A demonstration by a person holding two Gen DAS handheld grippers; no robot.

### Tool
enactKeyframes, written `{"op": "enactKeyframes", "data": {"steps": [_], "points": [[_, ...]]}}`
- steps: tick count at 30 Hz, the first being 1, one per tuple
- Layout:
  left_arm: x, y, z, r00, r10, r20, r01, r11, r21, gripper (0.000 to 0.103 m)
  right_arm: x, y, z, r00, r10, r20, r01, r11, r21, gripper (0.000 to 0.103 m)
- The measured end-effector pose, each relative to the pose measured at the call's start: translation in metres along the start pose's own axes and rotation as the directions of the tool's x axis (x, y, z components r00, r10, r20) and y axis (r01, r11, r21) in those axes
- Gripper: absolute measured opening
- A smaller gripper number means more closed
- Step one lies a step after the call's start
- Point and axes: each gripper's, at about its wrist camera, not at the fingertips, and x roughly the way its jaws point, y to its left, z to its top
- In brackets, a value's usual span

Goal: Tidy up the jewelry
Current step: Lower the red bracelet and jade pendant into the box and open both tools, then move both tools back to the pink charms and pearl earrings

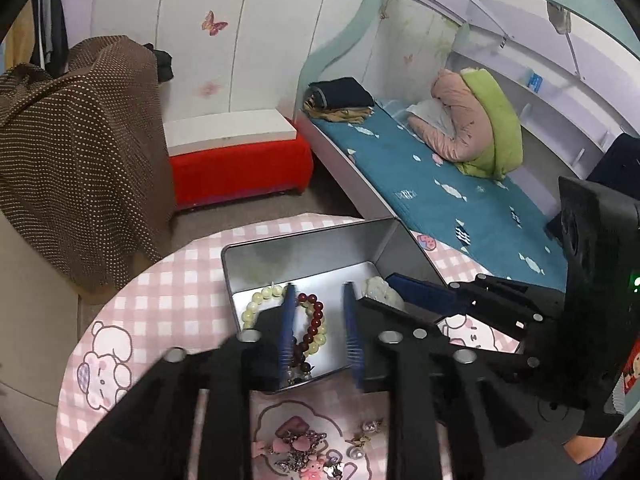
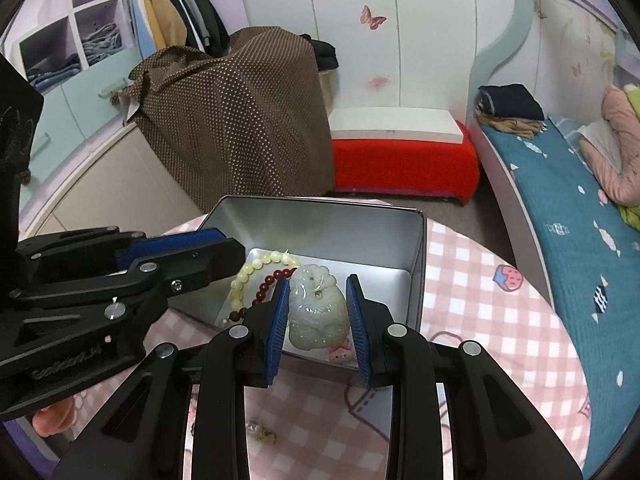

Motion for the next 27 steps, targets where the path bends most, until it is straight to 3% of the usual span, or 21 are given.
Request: {"op": "enactKeyframes", "data": {"steps": [7, 14, 15, 18, 22, 27], "points": [[-0.005, 0.002, -0.005, 1.0, 0.007, 0.004, -0.007, 1.0, -0.005, 0.029, -0.002, 0.0, -0.002, 1.0, 0.004, -0.005, -0.004, 1.0, 0.014, 0.03], [-0.015, 0.012, -0.009, 1.0, -0.007, 0.011, 0.007, 0.999, -0.045, 0.037, -0.009, 0.002, -0.005, 1.0, 0.001, 0.005, -0.001, 1.0, 0.016, 0.031], [-0.017, 0.012, -0.009, 1.0, -0.009, 0.015, 0.01, 0.999, -0.048, 0.042, -0.011, 0.002, -0.005, 1.0, -0.001, 0.009, 0.0, 1.0, 0.017, 0.033], [-0.035, 0.014, -0.012, 0.998, 0.002, 0.059, 0.002, 0.998, -0.066, 0.057, -0.025, 0.003, -0.007, 0.999, -0.014, 0.038, 0.013, 1.0, 0.015, 0.045], [-0.061, 0.014, -0.021, 0.994, 0.022, 0.109, -0.013, 0.997, -0.079, 0.064, -0.053, 0.006, -0.013, 0.996, -0.03, 0.079, 0.03, 1.0, 0.002, 0.047], [-0.098, 0.005, -0.043, 0.975, 0.114, 0.191, -0.108, 0.993, -0.045, 0.068, -0.086, 0.006, -0.03, 0.992, -0.045, 0.121, 0.047, 0.999, -0.01, 0.051]]}}
